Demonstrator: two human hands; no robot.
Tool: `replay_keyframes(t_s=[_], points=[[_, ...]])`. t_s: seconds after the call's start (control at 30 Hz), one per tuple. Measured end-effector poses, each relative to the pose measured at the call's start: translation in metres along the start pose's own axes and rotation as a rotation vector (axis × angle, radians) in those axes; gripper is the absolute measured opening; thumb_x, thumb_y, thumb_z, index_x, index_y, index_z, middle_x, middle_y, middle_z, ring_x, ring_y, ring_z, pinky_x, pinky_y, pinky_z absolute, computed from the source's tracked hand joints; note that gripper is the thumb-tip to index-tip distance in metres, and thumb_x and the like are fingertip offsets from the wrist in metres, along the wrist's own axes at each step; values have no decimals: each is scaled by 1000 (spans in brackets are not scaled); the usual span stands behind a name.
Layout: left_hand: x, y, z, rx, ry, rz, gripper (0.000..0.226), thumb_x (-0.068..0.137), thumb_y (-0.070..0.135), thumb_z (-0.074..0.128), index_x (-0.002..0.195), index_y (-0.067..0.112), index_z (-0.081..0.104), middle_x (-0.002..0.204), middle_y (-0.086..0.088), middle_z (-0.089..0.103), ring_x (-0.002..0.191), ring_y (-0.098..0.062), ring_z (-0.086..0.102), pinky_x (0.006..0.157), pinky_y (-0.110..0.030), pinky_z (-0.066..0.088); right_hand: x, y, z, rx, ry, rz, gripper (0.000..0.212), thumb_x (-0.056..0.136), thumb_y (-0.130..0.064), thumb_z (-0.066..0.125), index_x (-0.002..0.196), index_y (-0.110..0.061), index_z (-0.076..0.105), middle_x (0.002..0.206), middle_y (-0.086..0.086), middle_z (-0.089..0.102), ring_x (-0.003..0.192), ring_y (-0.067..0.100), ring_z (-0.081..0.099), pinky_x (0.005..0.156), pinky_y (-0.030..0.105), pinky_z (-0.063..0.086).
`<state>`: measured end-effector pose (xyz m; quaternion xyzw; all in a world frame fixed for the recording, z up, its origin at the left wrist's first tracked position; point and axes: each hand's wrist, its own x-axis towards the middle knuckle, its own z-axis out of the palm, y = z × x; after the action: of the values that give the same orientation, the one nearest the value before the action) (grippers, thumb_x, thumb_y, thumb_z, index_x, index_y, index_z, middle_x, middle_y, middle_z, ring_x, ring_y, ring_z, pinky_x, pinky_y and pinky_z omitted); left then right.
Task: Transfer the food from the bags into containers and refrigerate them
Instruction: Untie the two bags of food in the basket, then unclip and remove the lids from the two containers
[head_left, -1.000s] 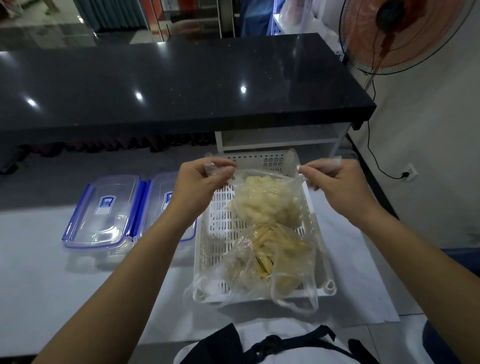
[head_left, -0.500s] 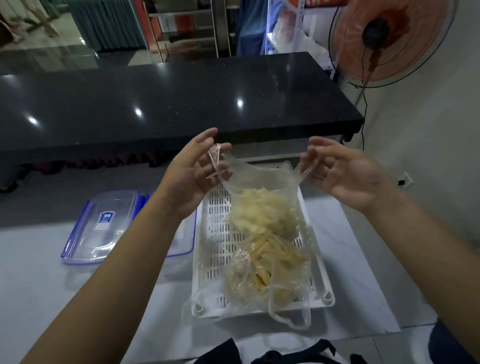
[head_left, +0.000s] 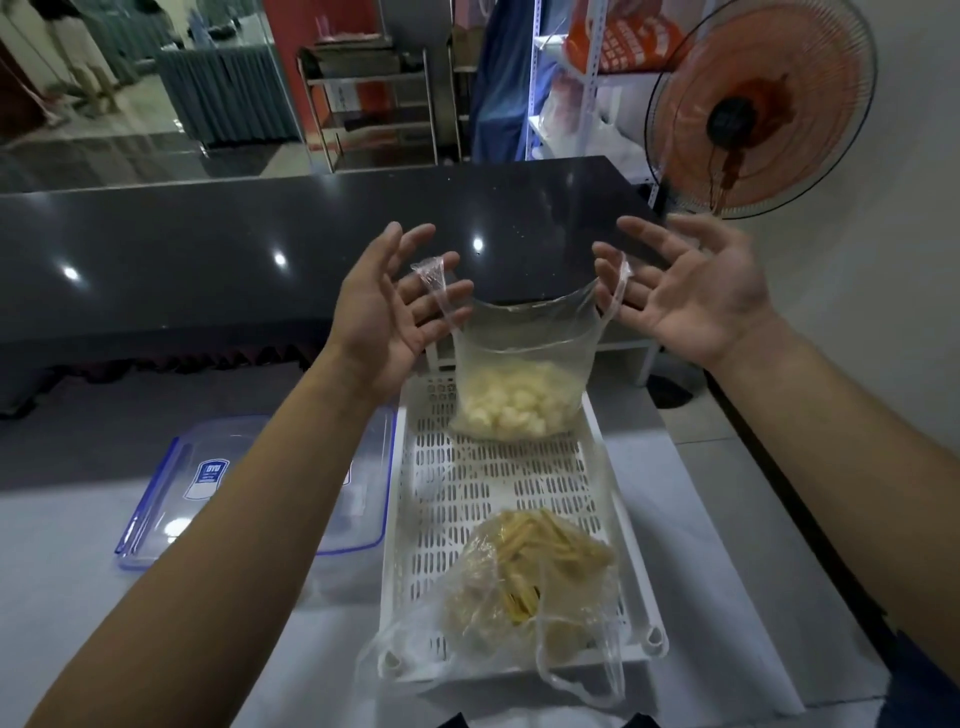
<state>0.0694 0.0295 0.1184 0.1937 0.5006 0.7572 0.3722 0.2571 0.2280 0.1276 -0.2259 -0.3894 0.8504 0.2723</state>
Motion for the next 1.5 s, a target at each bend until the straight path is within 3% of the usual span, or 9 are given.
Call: replay_keyframes(t_s=[0.17,0.33,0.43,0.63,0.77,0.93,1.13,1.4,1.5], points=[[-4,-25,-9,51,-6,-100,50,100,51,43,135,19,59,132,-14,64,105,-30,72,90,-42,57,3,22,-13,-96,30,78,47,90,-30,54,132,-9,62,139,20,57,113,34,66,101,48,49],[-11,-30,-13,151,-8,-91,46,100,50,43,134,24,59,132,-10,65,110,-29,70,105,-47,47,-6,24,-14,-218,-26,51,53,82,-27,62,130,-7,62,130,16,61,113,34,67,103,49,49],[-16,-28,-17,281,12,-60,41,100,49,44,134,31,57,125,-8,69,110,-27,70,108,-48,43,-12,25,-13,-436,-19,-4,41,93,-24,52,129,-8,63,123,13,67,109,30,68,100,46,50],[-49,-35,-31,784,5,-7,58,92,56,58,146,46,39,131,9,62,120,-14,59,110,-45,42,-41,54,-9,-981,-66,-165,17,94,-25,64,109,-26,72,111,-2,72,104,13,66,87,31,51],[-86,-47,-31,1256,-91,70,69,90,56,58,151,46,26,155,13,35,140,-12,37,111,-39,35,-62,86,-9,-1463,-218,-159,38,94,-44,61,129,-32,60,132,-15,59,121,6,52,91,23,43],[-125,-84,-44,1387,-43,49,69,88,65,56,150,43,34,160,13,30,147,-10,26,119,-39,28,-84,121,-5,-1793,-367,-179,61,91,-62,52,145,-37,44,151,-12,44,141,11,33,117,39,27],[-181,-131,-57,1396,99,-65,83,75,86,32,146,45,39,161,8,27,151,-10,18,123,-37,20,-100,148,-12,-1821,-495,-22,68,90,-72,41,151,-43,28,163,-13,21,153,17,8,123,46,9],[-252,-150,-55,1332,275,-190,75,81,82,35,148,49,33,161,16,23,149,-1,16,123,-34,20,-129,179,-7,-1735,-752,-68,89,72,-84,14,151,-45,25,165,-15,15,153,13,-1,123,45,1],[-272,-150,-59,1377,325,-254,81,80,81,31,152,46,28,165,12,16,152,-6,9,124,-38,16,-146,190,-1,-1668,-732,-188,81,78,-79,20,147,-42,39,161,-14,28,153,14,10,122,48,7]])
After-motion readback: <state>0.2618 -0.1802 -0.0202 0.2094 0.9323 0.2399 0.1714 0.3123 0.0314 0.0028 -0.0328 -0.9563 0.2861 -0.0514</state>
